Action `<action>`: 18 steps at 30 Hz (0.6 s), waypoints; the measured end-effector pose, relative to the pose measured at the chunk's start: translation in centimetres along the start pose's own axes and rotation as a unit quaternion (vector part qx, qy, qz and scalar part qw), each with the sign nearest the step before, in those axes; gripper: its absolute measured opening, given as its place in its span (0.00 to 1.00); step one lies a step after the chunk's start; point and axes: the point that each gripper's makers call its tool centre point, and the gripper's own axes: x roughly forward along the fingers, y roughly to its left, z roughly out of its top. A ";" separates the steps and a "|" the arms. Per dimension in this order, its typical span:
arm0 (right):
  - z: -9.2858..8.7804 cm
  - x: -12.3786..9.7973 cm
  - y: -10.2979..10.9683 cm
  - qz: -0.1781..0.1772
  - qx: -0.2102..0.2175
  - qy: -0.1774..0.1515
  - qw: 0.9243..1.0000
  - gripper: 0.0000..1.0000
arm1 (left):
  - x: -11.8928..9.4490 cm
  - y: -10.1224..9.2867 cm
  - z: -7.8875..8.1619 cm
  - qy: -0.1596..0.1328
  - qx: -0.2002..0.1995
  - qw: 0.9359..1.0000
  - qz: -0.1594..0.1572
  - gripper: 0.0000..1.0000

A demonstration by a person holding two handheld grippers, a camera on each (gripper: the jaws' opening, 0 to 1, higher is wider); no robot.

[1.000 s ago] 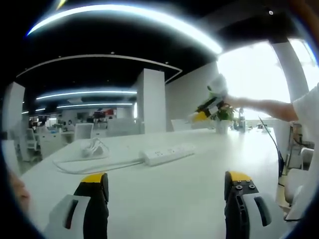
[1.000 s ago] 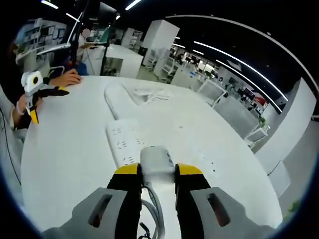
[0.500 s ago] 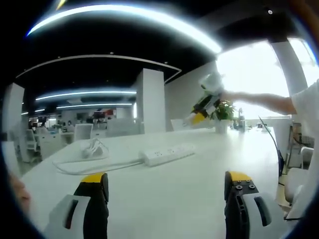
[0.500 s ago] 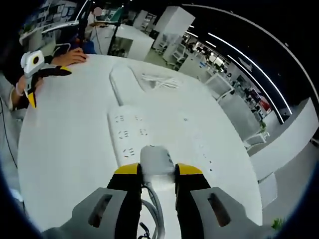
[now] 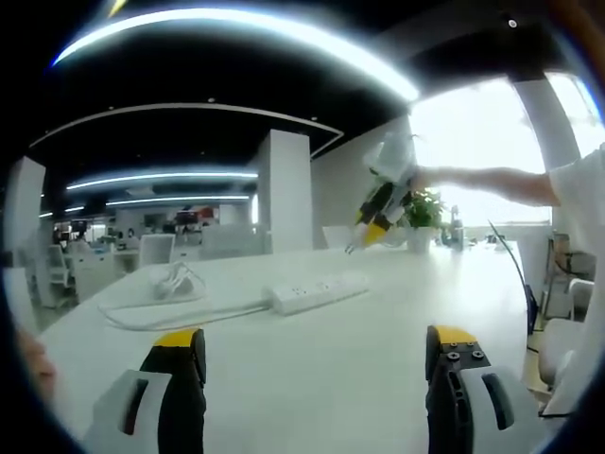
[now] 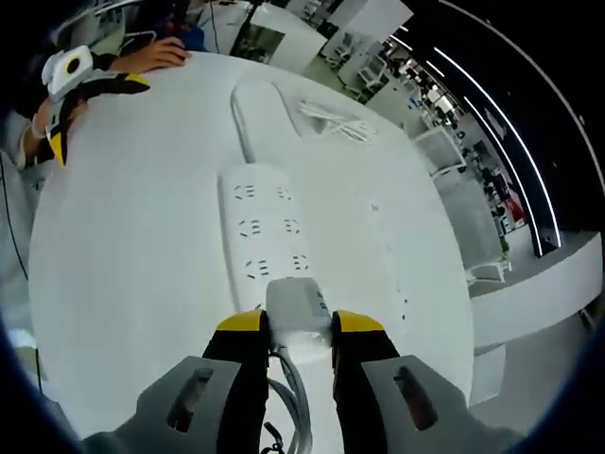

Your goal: Straighten the power strip on the desk, plug the charger into it

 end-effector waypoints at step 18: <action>-1.2 0.8 1.6 0.021 -0.038 0.086 0.995 0.23 | -0.1 0.1 0.0 -0.001 -0.001 1.000 0.002 0.99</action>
